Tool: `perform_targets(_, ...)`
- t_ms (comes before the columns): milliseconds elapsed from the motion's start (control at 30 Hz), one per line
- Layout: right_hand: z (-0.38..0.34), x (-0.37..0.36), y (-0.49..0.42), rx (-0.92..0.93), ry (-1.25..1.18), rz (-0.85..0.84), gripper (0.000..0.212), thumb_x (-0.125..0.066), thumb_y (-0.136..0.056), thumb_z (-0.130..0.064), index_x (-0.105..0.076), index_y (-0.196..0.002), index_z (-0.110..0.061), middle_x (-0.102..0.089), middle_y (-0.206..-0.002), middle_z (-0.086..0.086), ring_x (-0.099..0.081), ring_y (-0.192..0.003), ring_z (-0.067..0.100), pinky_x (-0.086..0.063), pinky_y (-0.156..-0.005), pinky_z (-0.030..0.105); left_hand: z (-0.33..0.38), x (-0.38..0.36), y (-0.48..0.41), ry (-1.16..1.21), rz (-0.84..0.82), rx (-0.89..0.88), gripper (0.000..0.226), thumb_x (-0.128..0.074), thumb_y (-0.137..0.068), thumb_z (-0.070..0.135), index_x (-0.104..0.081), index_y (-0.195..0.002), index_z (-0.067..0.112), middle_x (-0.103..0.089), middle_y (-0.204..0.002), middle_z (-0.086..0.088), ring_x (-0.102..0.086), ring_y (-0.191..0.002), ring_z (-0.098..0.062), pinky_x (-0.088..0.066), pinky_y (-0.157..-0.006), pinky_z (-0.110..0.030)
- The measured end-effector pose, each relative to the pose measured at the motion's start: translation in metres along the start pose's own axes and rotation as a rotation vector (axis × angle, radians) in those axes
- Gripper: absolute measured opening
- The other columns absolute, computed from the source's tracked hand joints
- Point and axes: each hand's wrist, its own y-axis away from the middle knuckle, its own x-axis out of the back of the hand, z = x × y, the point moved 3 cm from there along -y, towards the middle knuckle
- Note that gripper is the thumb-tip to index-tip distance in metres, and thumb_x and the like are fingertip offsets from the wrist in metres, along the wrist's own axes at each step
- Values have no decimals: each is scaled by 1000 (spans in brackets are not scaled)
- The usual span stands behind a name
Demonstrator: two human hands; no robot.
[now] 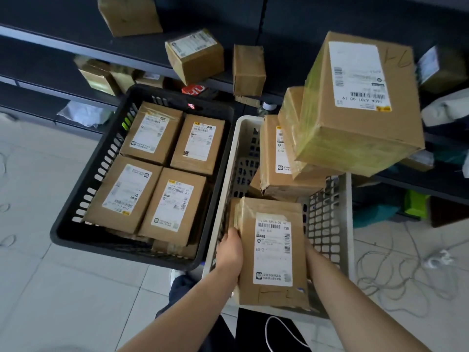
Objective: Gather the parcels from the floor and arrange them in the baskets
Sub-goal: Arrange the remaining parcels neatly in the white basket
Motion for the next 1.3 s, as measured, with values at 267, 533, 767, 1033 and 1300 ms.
perform_targets(267, -8, 13, 12, 93, -69, -27, 53, -40, -101, -51, -61, -72, -12, -64, -50, 5, -60, -42, 21, -47, -46, 26, 17, -16, 64, -55, -72, -296, 53, -24, -99, 51, -48, -139, 26, -56, -136, 4, -52, -123, -15, -37, -107, -39)
perform_targets(533, -14, 94, 27, 211, -149, 19, 56, -36, -101, -52, -66, -83, -9, -71, -66, 12, -66, -62, 27, -51, -59, 34, -1, -89, 70, -272, -380, -353, 80, -48, -76, 60, -19, -149, 45, -48, -142, 10, -52, -122, -16, -46, -103, -42)
perform_targets(767, 3, 80, 23, 371, -134, -5, 64, -38, -92, -69, -61, -129, -22, -72, -117, 6, -68, -107, 25, -52, -96, 45, 7, -93, 51, -437, -269, -428, 57, -40, -101, 46, -19, -151, 27, -51, -139, 3, -55, -117, -17, -48, -98, -35)
perform_targets(1033, 22, 63, 0, 260, 215, 127, 75, -51, -101, -20, -3, -157, -32, -24, -162, 2, -33, -143, 27, -36, -112, 47, -22, -113, 4, -621, -287, -308, 83, -45, -93, 3, 4, -157, 24, -6, -163, 0, -18, -148, -26, -30, -117, -44)
perform_targets(1300, 33, 62, -6, 205, 163, -4, 49, -45, -102, -11, -37, -148, -26, -52, -140, -4, -52, -123, 19, -45, -87, 27, -25, -125, -15, -689, -332, -211, 35, -45, -94, 11, -64, -123, 12, -66, -120, -9, -62, -106, -24, -51, -94, -35)
